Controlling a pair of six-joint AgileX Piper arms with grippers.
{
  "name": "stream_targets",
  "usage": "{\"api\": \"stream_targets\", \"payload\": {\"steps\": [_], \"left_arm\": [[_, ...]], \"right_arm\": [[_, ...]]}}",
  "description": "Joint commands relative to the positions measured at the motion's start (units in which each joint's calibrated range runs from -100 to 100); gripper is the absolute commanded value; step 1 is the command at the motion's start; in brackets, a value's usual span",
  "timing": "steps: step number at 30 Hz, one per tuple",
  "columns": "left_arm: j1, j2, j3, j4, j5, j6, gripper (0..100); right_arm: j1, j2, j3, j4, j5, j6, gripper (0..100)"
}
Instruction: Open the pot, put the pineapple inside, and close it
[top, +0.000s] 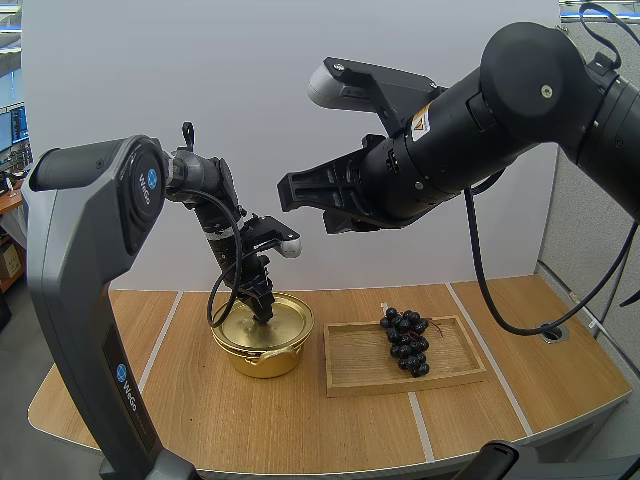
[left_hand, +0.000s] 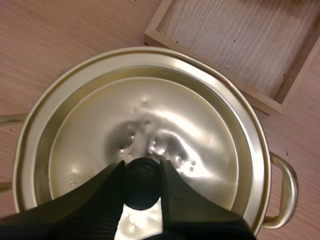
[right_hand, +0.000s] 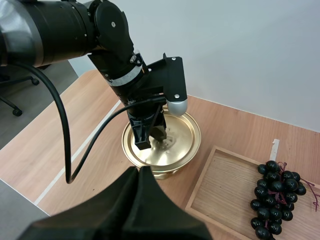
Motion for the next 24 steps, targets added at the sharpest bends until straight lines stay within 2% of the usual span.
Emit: {"api": "stream_targets", "payload": {"steps": [1,24], "left_arm": [[-0.04,-0.1,0.0,-0.3,0.5,-0.4,0],[-0.04,2.6,0.5,-0.4,0.1,-0.4,0]], "right_arm": [[0.0,-0.9,0.2,-0.1,-0.7,-0.2,0],[0.0,-0.9,0.2,-0.1,-0.7,-0.2,0]]}}
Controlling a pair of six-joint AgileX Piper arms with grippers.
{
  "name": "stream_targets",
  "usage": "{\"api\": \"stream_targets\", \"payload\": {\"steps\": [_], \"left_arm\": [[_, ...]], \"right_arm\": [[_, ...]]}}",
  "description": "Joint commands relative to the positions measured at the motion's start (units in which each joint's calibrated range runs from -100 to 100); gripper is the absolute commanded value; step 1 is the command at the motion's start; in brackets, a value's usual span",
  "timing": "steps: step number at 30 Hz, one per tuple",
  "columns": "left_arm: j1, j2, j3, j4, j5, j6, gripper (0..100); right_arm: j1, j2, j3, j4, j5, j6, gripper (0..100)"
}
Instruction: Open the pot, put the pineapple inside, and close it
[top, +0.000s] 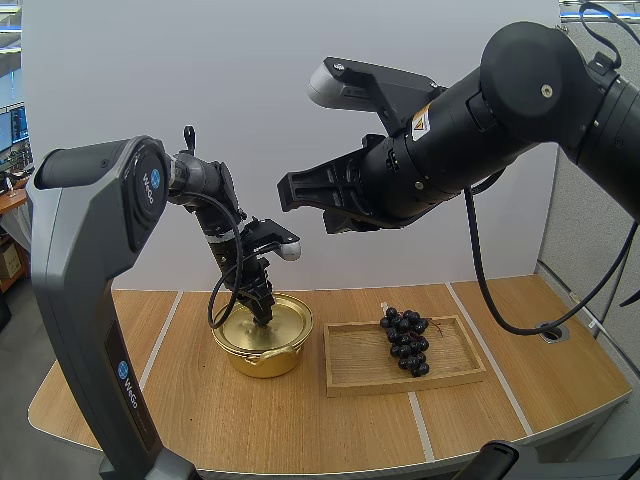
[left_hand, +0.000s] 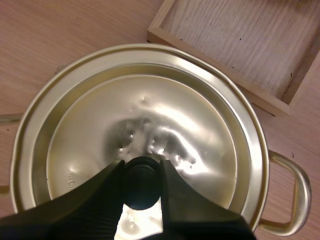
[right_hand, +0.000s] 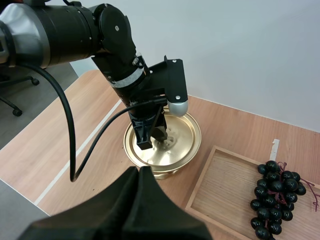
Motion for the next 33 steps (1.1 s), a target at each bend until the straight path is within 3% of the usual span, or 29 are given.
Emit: {"api": "stream_targets", "payload": {"steps": [1,4,6,9,10,20,33], "left_arm": [[-0.04,1.0,0.3,-0.5,1.2,-0.3,0],[-0.04,1.0,0.3,-0.5,1.5,-0.3,6],[-0.04,1.0,0.3,-0.5,2.3,0.3,21],[-0.04,0.9,0.3,-0.5,2.3,1.5,70],[-0.04,0.9,0.3,-0.5,2.3,1.5,98],[-0.04,-1.7,0.2,0.4,2.3,0.5,100],[-0.04,-22.8,-5.7,1.6,2.3,-0.5,100]], "right_arm": [[0.0,-0.9,0.2,-0.1,-0.7,-0.2,0],[0.0,-0.9,0.2,-0.1,-0.7,-0.2,0],[0.0,-0.9,0.2,-0.1,-0.7,-0.2,0],[0.0,-0.9,0.2,-0.1,-0.7,-0.2,0],[0.0,-0.9,0.2,-0.1,-0.7,-0.2,0],[0.0,-0.9,0.2,-0.1,-0.7,-0.2,0],[0.0,-0.9,0.2,-0.1,-0.7,-0.2,0]]}}
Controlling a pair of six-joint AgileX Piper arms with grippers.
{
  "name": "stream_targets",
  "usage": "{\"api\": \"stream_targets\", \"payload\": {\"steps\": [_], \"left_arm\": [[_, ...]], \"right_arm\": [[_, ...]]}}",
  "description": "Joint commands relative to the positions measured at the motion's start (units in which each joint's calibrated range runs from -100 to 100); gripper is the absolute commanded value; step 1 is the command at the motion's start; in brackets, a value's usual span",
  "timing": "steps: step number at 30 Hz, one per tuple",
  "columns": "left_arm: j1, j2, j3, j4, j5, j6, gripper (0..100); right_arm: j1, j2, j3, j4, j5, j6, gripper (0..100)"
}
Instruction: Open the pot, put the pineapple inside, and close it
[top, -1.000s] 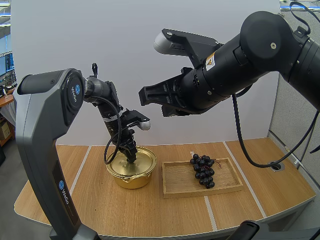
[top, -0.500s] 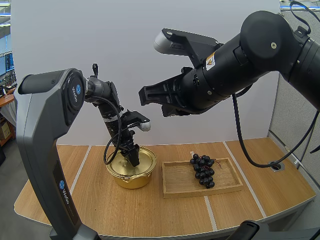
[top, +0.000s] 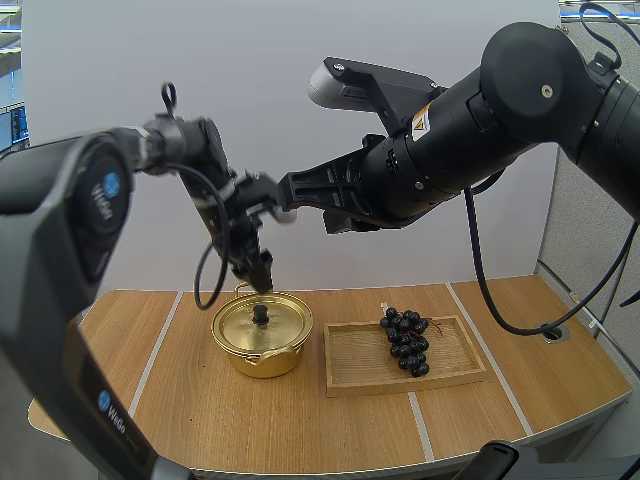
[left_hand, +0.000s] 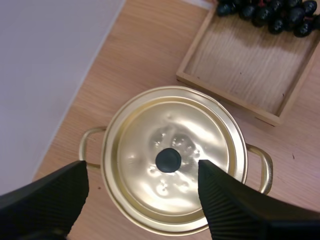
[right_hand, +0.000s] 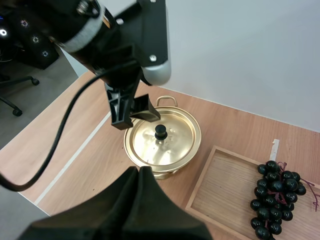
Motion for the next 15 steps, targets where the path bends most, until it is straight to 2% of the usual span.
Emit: {"api": "stream_targets", "payload": {"steps": [1,11,15], "left_arm": [[-0.04,-9.9,-4.2,0.4,0.7,-1.5,100],[-0.04,-30.2,-7.1,3.4,0.7,-2.7,100],[-0.04,-37.5,-7.1,3.4,0.7,-5.7,100]], "right_arm": [[0.0,-0.9,0.2,-0.1,-0.7,-0.2,0],[0.0,-0.9,0.2,-0.1,-0.7,-0.2,0],[0.0,-0.9,0.2,-0.1,-0.7,-0.2,0]]}}
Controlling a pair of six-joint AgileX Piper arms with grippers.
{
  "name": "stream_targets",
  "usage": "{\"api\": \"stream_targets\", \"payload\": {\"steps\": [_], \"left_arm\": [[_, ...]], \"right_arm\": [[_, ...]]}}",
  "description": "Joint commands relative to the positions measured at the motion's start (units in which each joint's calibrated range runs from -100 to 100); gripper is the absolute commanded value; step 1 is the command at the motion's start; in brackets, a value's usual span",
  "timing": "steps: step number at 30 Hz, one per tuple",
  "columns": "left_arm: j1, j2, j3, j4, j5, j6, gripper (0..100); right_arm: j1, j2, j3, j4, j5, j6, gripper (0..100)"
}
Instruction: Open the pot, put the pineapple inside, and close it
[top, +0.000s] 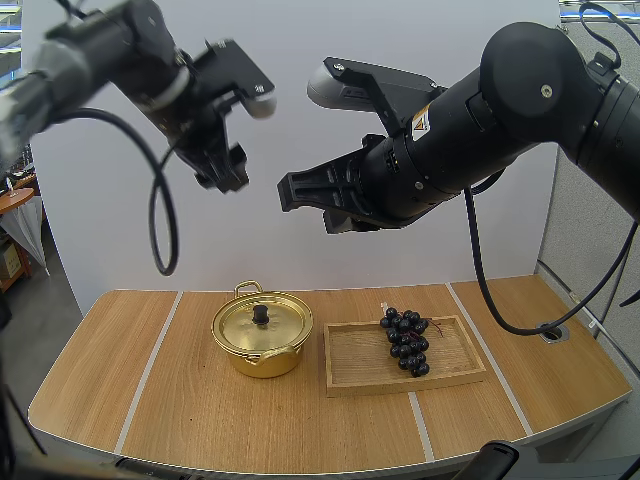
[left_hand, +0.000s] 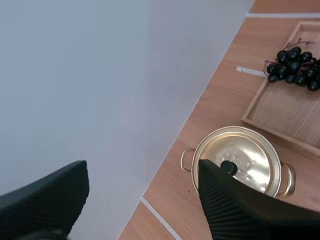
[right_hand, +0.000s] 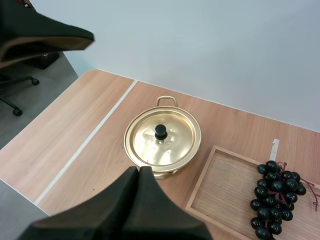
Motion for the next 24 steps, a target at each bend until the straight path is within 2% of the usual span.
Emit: {"api": "stream_targets", "payload": {"steps": [1,7,8,10,11,12,13,18,22,24], "left_arm": [[-0.04,-12.2,-0.6,0.2,0.5,-4.1,100],[-0.04,-21.8,-0.6,0.2,0.5,-5.8,100],[-0.04,-22.8,-0.6,0.2,0.5,-6.8,91],[-0.04,-25.2,-0.6,0.2,0.5,-9.8,48],[-0.04,-25.8,-0.6,0.2,0.5,-10.6,35],[-0.04,-26.8,-0.6,0.2,0.5,-11.2,13],[-0.04,-27.8,-0.6,0.2,0.5,-11.6,0],[-0.04,-30.3,-0.3,-0.1,0.5,-20.7,0],[-0.04,-33.2,2.0,-0.7,0.5,-23.8,0],[-0.04,-35.0,4.1,-0.7,-5.5,-26.9,0]], "right_arm": [[0.0,-0.9,0.2,-0.1,-0.7,-0.2,0],[0.0,-0.9,0.2,1.1,-0.8,-0.2,0],[0.0,-0.9,0.2,1.4,-0.8,-0.2,0],[0.0,-0.9,0.2,3.0,-0.8,-0.2,0],[0.0,-0.9,0.2,3.8,-0.8,-0.2,0],[0.0,-1.0,0.2,4.0,-0.8,-0.2,0],[-0.1,-1.1,0.2,4.0,-0.8,-0.2,0],[-2.2,-4.0,0.2,1.6,-2.2,-1.0,0],[-4.2,-7.5,0.2,-4.9,-2.7,-0.2,0],[-4.9,-9.5,0.2,-8.5,-2.7,1.4,0]]}}
